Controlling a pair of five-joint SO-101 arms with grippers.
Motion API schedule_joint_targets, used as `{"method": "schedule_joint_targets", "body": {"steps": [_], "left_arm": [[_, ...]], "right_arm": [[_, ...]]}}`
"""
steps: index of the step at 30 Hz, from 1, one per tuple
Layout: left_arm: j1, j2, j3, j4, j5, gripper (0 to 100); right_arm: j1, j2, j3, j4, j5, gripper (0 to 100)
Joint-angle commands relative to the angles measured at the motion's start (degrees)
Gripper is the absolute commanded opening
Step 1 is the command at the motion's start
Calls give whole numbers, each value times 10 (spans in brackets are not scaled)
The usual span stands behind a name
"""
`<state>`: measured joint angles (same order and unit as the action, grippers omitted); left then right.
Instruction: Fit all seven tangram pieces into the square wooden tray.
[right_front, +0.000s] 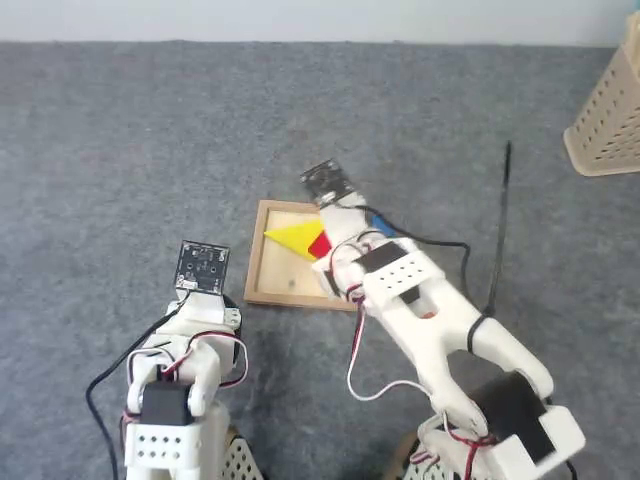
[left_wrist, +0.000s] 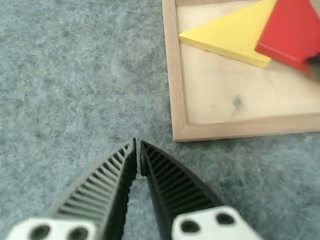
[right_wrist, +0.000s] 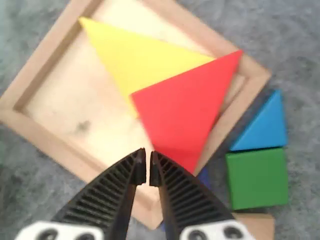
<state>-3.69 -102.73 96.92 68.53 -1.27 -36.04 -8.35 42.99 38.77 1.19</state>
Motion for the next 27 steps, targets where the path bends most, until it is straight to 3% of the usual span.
{"method": "schedule_joint_targets", "body": {"steps": [1, 12, 19, 27], "left_arm": [[-3, -2, -3, 3, 5, 11], [-3, -2, -3, 3, 5, 11], [-3, -2, -3, 3, 5, 11], [-3, -2, -3, 3, 5, 11]], "right_arm": [[-23, -5, -4, 11, 8, 6], [62, -153, 17, -5, 11, 6], [71, -68, 70, -133, 13, 6], [57, -2, 68, -149, 13, 6]]}}
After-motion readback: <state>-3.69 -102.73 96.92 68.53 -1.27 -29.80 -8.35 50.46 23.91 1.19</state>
